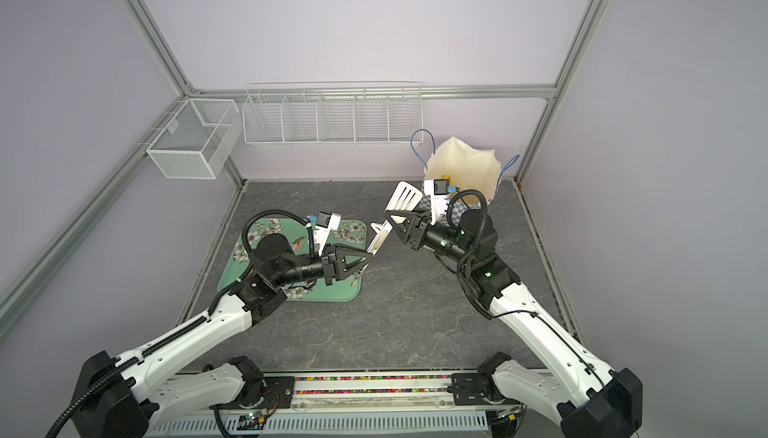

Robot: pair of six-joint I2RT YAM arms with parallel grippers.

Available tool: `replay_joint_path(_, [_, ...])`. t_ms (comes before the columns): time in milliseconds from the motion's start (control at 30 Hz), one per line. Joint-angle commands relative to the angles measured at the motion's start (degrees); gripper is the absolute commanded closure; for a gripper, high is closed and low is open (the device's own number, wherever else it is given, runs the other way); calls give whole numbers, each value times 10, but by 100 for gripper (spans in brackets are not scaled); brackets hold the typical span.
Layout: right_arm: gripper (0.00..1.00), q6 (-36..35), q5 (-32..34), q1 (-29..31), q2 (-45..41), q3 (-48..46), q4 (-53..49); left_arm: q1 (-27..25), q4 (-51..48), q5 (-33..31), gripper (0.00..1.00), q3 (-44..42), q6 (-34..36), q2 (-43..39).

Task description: Take the fake bread out of the paper bag

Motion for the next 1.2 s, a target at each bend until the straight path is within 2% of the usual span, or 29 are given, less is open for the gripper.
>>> replay_joint_path(0, [73, -8, -12, 3, -3, 14, 21, 5, -4, 7, 100, 7, -1, -6])
replay_joint_path(133, [83, -20, -17, 2, -4, 16, 11, 7, -3, 17, 99, 11, 4, -3])
replay_joint_path(300, [88, -27, -26, 2, -3, 15, 13, 7, -18, 44, 62, 21, 33, -1])
replay_joint_path(367, [88, -25, -35, 2, 2, 15, 22, 7, -21, 49, 56, 23, 36, 1])
replay_joint_path(700, [89, 0, -59, 2, 26, 14, 85, 7, 45, 67, 45, 32, 10, 47])
replay_joint_path(833, [89, 13, -75, 2, 37, 15, 108, 7, 81, 86, 45, 39, -6, 77])
replay_joint_path(1000, [89, 21, -83, 3, 48, 16, 123, 7, 166, 128, 56, 45, -64, 113])
replay_joint_path(1033, [89, 21, -82, 3, 49, 16, 123, 7, 178, 131, 59, 45, -72, 117])
replay_joint_path(1167, [89, 18, -79, 2, 53, 15, 124, 10, 194, 135, 85, 45, -86, 124])
